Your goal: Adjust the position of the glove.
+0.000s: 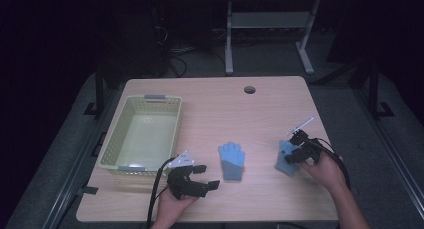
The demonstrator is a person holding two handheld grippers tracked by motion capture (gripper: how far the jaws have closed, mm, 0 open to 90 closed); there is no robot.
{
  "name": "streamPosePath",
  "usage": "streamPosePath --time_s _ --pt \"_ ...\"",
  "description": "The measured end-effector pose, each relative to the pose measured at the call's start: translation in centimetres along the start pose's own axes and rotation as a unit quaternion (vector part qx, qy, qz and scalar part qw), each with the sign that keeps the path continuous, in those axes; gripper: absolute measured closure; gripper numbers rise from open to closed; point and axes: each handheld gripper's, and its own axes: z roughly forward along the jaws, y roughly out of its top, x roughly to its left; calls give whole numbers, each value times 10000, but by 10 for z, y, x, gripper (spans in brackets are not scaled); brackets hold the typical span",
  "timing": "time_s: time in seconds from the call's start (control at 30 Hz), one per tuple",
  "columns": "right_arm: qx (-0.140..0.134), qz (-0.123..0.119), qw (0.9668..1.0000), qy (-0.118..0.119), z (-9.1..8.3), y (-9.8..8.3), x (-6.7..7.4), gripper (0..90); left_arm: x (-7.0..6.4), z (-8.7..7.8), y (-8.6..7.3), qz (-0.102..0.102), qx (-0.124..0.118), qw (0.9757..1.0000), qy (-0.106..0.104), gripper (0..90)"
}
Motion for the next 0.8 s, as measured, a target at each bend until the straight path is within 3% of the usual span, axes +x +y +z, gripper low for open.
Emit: streamPosePath --time_s 0.23,0.47,0.63,0.8 --pt "9 35 10000 71 0 1 -1 664 1 0 0 14 3 10000 8 189" --pt "15 110 9998 172 -2 0 -4 779 0 0 0 11 -10 10000 8 189" --pt "-3 147 9997 185 -4 -1 -4 794 1 0 0 -3 2 10000 14 190" --pt "-113 17 9998 174 -9 -2 0 796 0 -1 0 28 -17 10000 40 191"
